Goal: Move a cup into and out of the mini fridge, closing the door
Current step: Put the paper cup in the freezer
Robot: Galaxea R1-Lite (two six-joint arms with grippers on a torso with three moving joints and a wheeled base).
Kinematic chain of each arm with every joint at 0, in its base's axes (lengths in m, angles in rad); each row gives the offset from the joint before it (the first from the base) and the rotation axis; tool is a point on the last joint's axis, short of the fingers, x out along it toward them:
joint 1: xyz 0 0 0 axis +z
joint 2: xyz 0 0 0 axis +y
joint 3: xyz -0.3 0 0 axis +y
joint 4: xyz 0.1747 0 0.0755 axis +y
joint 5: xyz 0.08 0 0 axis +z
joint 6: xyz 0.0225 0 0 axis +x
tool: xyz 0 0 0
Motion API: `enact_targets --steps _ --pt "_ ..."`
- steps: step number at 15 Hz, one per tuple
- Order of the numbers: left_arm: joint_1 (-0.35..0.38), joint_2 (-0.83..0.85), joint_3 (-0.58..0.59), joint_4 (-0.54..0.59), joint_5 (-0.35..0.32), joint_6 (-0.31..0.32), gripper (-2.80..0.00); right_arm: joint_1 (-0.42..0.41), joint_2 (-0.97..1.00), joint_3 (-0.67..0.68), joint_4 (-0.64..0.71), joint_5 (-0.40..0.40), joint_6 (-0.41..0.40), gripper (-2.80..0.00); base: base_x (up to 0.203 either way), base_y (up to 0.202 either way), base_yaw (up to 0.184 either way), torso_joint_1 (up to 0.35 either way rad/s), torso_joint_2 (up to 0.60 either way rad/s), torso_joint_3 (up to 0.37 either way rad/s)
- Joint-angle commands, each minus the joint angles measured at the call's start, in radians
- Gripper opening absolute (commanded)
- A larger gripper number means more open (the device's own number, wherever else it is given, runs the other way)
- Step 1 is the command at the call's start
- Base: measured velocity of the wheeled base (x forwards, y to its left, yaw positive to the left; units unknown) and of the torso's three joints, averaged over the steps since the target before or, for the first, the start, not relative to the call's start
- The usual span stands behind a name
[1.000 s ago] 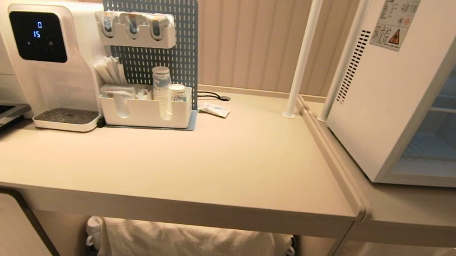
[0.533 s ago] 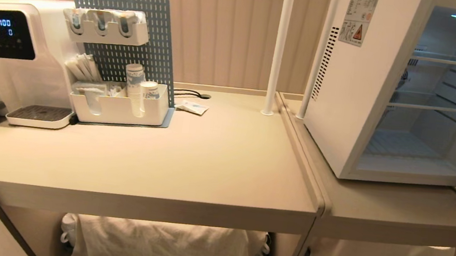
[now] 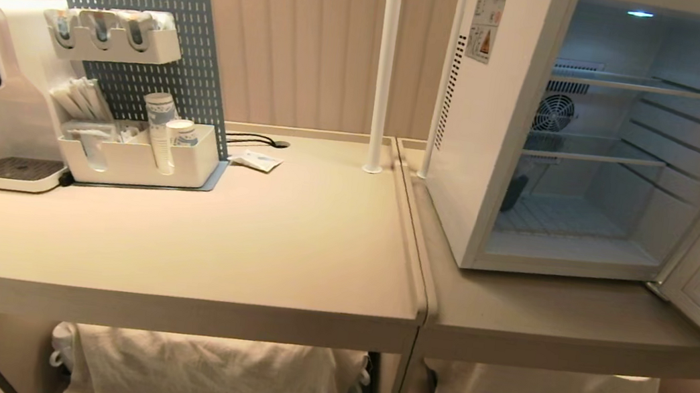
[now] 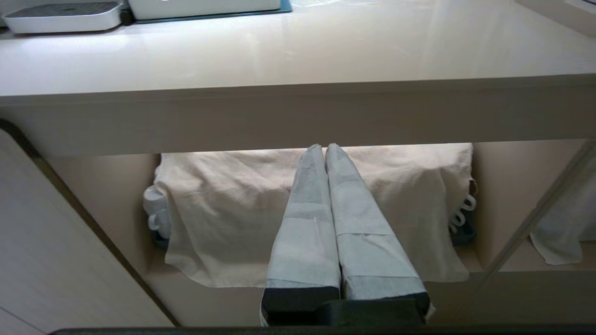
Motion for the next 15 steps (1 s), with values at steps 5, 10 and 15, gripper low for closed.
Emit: enact_targets --steps 5,10,15 --pt "0.000 0.001 0.002 0.000 -0.001 -0.004 -2.80 0.000 0.002 0.000 0.000 0.001 -0.001 -2.80 0.000 -0.184 0.001 0.004 0.00 0.002" --pt "0.000 0.001 0.000 0.000 -0.001 -0.007 -2.80 0.000 0.014 -0.061 0.023 0.004 0.057 -2.80 0.000 -0.031 -0.002 0.002 0.00 0.001" --pt "0.000 0.000 0.000 0.000 -0.001 -0.007 -2.80 0.002 0.492 -0.678 0.397 0.161 0.184 -2.80 0.000 0.000 0.000 0.000 0.00 0.000"
